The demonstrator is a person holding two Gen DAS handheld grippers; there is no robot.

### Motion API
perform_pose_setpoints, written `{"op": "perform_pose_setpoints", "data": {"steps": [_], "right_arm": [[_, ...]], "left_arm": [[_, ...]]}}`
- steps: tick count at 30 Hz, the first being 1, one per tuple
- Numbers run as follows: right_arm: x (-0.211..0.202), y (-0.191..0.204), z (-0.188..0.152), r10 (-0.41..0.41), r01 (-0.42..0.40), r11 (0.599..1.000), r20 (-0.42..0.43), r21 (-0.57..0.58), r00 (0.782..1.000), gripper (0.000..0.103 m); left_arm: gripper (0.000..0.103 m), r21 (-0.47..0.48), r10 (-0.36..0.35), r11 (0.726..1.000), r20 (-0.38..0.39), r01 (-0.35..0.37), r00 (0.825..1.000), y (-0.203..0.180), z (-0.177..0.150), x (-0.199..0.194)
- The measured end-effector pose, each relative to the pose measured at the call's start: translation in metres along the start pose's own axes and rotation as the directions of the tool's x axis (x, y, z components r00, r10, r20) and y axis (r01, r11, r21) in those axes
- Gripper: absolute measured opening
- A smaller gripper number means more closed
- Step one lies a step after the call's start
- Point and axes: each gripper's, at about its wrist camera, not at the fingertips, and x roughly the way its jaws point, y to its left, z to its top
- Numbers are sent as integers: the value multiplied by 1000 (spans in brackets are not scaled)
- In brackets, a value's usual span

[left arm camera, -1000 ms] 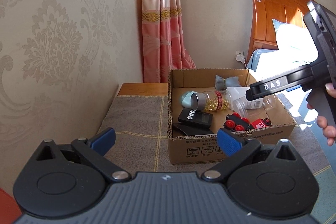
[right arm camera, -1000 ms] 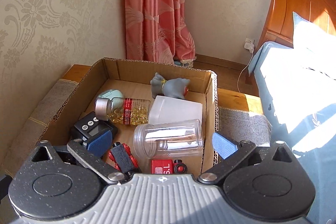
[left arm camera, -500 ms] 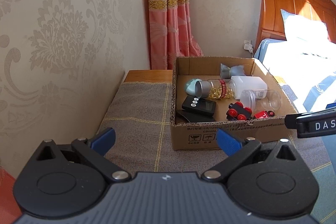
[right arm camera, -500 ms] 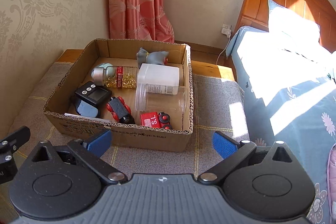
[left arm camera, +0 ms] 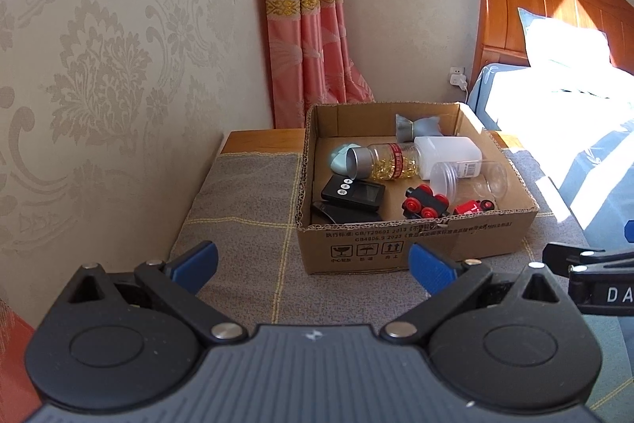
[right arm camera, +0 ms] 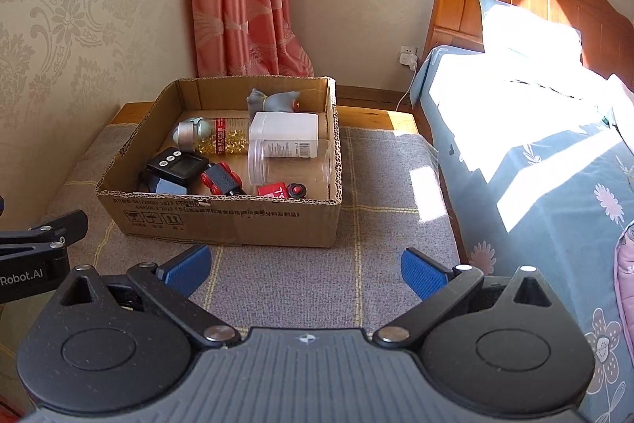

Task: Organize rigid objects

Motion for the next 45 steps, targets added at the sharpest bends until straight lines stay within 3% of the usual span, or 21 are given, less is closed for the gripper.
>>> {"op": "perform_pose_setpoints", "data": {"steps": [45], "right_arm": [[-11,-4,-1,-17,16,1000,50,11,999,103]], "left_arm": [[102,20,-3,1000,-2,3,1000,-10,0,-6]]}}
